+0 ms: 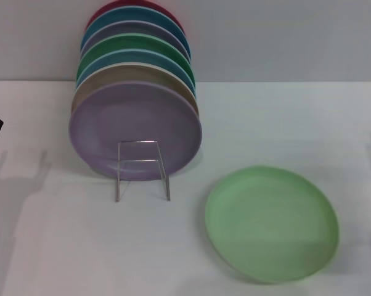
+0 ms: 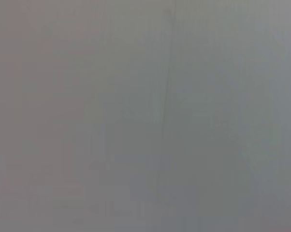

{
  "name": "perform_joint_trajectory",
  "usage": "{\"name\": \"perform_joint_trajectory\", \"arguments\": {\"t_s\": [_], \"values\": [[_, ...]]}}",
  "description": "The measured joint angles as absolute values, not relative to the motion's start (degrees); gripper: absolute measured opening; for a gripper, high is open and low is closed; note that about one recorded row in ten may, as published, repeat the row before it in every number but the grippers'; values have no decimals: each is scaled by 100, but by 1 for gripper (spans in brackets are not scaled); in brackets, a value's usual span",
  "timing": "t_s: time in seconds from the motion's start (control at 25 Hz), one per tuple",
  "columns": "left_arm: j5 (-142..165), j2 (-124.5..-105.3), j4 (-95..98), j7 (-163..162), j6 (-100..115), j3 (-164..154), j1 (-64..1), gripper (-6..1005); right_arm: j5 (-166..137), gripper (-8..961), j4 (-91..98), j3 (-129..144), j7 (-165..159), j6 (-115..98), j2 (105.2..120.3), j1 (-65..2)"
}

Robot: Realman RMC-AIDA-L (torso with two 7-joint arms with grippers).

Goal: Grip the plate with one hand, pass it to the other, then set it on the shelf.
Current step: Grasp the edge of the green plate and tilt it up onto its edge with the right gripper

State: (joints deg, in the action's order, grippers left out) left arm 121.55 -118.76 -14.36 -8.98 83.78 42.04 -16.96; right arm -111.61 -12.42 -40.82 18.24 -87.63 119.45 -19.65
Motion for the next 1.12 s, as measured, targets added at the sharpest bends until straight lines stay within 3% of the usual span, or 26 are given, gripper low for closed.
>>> {"name": "perform_joint_trajectory", "arguments": {"t_s": [0.52,0.8,1.12], "values": [[12155,-11865,-1401,-896,8344,4270,-1736,830,-11217,676,-3254,-4277,2897,-6401,11841,-1921],[12156,-11865,-1334,-896,8266,4271,-1740,828,-11219,675,-5396,-5415,4645,-4373,11854,-1155],[12155,-11865,-1336,-900,8205,4315,-1738,826,-11183,674,-6596,-6596,5126,-1900,11890,-748]]}}
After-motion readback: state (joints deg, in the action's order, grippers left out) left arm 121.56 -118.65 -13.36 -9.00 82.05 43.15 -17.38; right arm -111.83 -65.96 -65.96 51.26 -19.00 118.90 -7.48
